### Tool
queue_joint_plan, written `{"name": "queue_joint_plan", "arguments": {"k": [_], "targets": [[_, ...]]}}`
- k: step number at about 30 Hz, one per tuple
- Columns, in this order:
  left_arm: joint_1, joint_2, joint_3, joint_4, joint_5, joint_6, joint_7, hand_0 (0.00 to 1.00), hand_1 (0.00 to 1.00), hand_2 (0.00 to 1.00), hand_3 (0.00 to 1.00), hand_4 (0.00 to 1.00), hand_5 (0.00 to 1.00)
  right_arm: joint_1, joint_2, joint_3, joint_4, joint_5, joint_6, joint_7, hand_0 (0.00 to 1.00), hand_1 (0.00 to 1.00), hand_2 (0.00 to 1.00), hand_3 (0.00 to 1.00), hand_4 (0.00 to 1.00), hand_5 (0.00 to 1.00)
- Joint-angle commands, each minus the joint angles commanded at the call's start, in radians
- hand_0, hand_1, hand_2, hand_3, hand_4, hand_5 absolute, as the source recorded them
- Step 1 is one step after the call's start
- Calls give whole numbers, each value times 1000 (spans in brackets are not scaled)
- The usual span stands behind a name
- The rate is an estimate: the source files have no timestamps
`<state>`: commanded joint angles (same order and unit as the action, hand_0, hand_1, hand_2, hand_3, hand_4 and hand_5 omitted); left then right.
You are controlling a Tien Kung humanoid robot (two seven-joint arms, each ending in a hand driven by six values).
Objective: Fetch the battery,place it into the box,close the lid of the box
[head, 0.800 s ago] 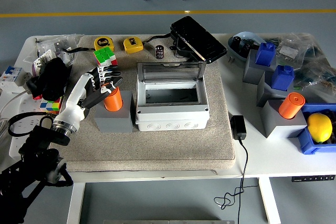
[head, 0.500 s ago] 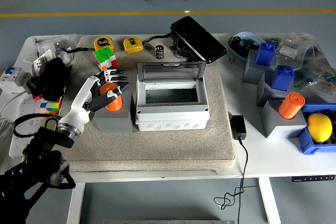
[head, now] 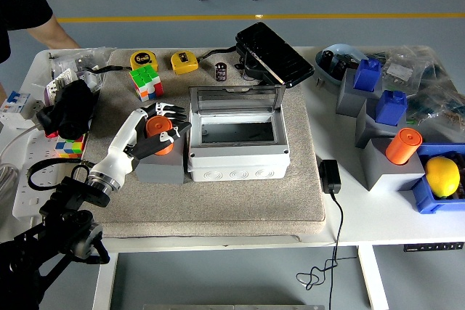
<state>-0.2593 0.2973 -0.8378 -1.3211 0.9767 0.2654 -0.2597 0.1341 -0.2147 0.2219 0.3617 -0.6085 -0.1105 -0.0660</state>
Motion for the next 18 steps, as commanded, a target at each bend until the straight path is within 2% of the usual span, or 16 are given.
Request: {"name": "queue_joint_plan", "arguments": {"k": [1, 2, 7, 8, 13, 14, 18], "targets": [[0, 0, 2, 1, -3, 0, 0, 546, 522, 558, 547, 998, 322, -1, 0, 0, 0, 0, 0, 0, 600, 589, 579, 520, 926, 455], [-1, -1, 5, 3, -5, 1, 1, 415, 486, 538, 524, 998, 215, -2, 1, 0, 1, 0, 0, 0, 600, 589, 580, 519, 927, 455], [-6, -8, 9, 9, -23, 13, -10, 415, 486, 538, 524, 998, 215, -2, 3, 4, 2, -2, 0, 1, 600, 589, 580, 519, 927, 455], [-9, -9, 10, 11, -26, 18, -13, 338, 399, 474, 484, 998, 163, -2, 3, 5, 2, -2, 0, 1, 600, 589, 580, 521, 928, 454], [-23, -17, 13, 23, -37, 28, -15, 338, 399, 474, 484, 998, 163, -3, 3, 9, 3, -3, -1, 1, 600, 589, 580, 520, 928, 453], [-24, -18, 13, 25, -39, 29, -15, 264, 332, 373, 351, 998, 104, -3, 3, 9, 3, -3, -1, 1, 600, 589, 580, 520, 928, 453], [-28, -22, 18, 33, -45, 34, -16, 264, 332, 373, 351, 998, 104, -3, 4, 8, 3, -2, -1, 1, 600, 589, 580, 520, 928, 453]]}}
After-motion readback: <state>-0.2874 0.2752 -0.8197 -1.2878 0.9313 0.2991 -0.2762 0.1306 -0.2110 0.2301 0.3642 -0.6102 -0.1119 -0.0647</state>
